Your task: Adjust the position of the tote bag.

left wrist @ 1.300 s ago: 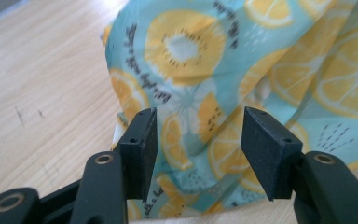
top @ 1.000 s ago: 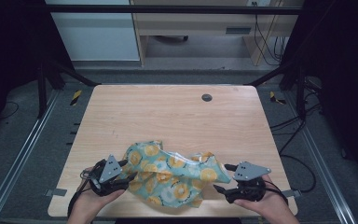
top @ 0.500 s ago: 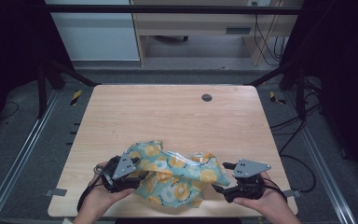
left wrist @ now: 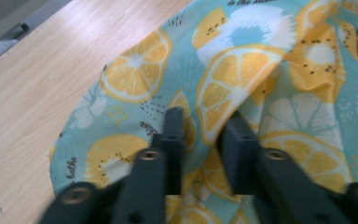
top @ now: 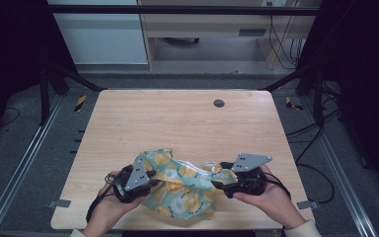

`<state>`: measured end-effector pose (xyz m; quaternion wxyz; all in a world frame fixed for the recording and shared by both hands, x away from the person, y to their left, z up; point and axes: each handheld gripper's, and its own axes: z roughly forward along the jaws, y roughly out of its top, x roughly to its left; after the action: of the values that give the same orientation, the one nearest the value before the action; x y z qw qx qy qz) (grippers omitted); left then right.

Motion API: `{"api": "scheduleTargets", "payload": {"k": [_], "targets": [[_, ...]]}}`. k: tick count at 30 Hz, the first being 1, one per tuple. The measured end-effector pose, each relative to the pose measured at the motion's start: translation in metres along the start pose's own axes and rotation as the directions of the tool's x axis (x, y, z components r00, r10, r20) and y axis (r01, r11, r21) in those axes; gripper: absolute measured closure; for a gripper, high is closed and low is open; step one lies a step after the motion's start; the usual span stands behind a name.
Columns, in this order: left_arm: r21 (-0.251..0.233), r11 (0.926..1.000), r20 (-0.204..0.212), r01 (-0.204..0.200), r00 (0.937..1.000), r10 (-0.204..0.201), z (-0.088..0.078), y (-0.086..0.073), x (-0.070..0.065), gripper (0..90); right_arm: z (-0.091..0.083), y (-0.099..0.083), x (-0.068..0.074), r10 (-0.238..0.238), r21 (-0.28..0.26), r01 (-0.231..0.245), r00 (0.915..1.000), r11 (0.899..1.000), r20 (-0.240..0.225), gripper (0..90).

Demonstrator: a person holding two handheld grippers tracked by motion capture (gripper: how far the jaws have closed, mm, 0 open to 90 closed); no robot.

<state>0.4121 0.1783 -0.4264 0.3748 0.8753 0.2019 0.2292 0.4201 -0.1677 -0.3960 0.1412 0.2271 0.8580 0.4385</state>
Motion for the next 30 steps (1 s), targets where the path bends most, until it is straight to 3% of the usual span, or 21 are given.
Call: {"api": "scheduleTargets", "payload": {"k": [5,10,15,19,25,30], "targets": [[-0.022,0.9998,-0.002,0.003,1.0000,-0.003,-0.004,0.002,-0.001,87.5,0.019,0.013,0.001,-0.017,0.017,0.018,0.9995,1.000,-0.028,45.8],[-0.074,0.9970,-0.007,0.023,0.9997,-0.023,-0.016,0.003,-0.004,89.8,0.032,0.023,0.004,-0.020,0.020,0.021,0.9990,1.000,-0.039,52.4],[-0.114,0.9933,0.014,0.020,0.9997,-0.019,-0.033,0.003,-0.012,90.0,0.030,0.025,0.003,-0.012,0.003,0.012,0.9996,1.000,-0.026,59.4],[-0.103,0.9947,0.070,-0.004,0.9975,0.011,-0.037,-0.003,-0.023,90.0,0.029,0.026,-0.001,0.005,-0.001,-0.005,0.9998,1.000,-0.019,65.4],[-0.046,0.9981,0.122,-0.041,0.9914,0.046,-0.024,-0.020,-0.041,90.0,0.032,0.029,-0.001,-0.001,0.006,0.001,0.9997,1.000,-0.025,69.7],[-0.031,0.9979,0.115,-0.058,0.9915,0.061,-0.014,-0.024,-0.043,90.0,0.038,0.036,0.004,-0.018,0.016,0.019,0.9989,1.000,-0.043,69.9]]}}
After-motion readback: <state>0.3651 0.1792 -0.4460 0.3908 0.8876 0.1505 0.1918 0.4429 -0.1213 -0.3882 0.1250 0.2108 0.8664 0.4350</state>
